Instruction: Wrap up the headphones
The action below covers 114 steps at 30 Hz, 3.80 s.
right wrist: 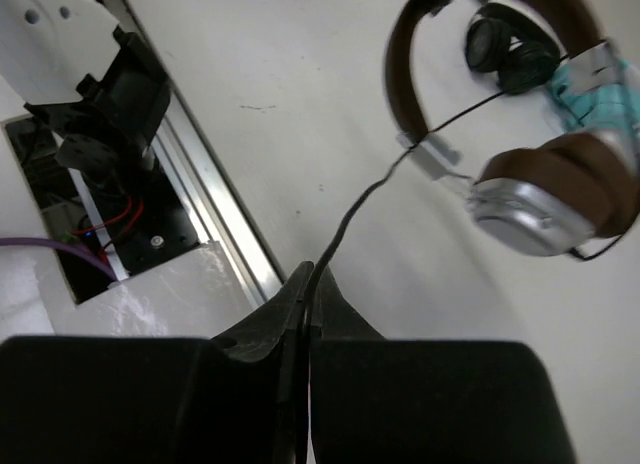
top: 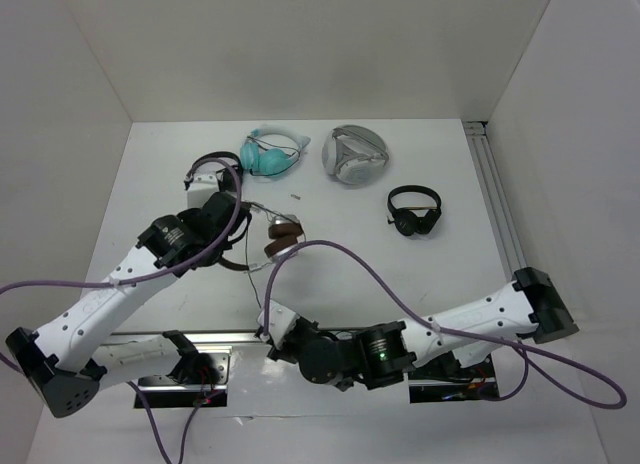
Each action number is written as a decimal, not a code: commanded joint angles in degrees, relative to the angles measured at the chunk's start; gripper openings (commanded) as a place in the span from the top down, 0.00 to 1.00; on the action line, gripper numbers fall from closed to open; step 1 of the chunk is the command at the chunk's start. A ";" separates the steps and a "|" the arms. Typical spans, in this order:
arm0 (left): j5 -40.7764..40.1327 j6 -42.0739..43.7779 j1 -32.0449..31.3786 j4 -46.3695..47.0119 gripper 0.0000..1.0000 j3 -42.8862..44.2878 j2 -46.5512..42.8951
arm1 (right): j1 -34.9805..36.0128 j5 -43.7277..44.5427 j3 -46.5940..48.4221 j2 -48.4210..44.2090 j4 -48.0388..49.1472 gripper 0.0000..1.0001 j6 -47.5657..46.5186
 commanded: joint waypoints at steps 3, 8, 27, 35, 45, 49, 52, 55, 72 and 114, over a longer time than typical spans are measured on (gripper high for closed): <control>10.42 15.84 -1.47 10.07 1.00 -4.73 -6.00 | 1.08 8.81 3.89 -8.54 -6.94 0.95 -4.48; 21.57 21.21 -7.26 12.54 1.00 -7.82 -7.50 | 1.08 14.88 7.23 -10.47 -11.69 0.92 -6.95; 26.69 22.27 -22.04 4.10 1.00 -1.06 -7.85 | -23.52 7.16 2.05 -16.89 -10.56 0.86 -9.23; 32.40 24.56 -22.04 4.10 1.00 0.00 -11.00 | -41.71 -11.10 7.75 -14.35 -9.14 0.82 -11.61; 29.08 23.69 -22.04 2.87 1.00 12.82 -11.64 | -53.94 -32.38 5.94 -9.07 -4.76 0.94 -8.54; 28.37 23.15 -22.04 4.53 1.00 15.56 -10.40 | -53.94 -40.03 -3.29 -9.60 4.98 0.94 -5.72; 27.32 20.70 -22.04 5.86 1.00 18.10 -9.78 | -54.65 -45.23 -10.76 -10.13 13.86 0.92 -2.21; 25.21 16.31 -22.04 5.86 1.00 22.58 -7.77 | -55.17 -48.56 -15.77 -7.93 21.24 0.92 1.66; 11.13 5.93 -22.04 -14.53 1.00 43.33 8.75 | -55.70 -45.07 -21.86 6.57 41.30 1.00 12.48; 21.00 6.72 -22.04 4.72 1.00 34.97 1.29 | -63.52 -60.77 -23.27 14.03 51.84 0.95 21.87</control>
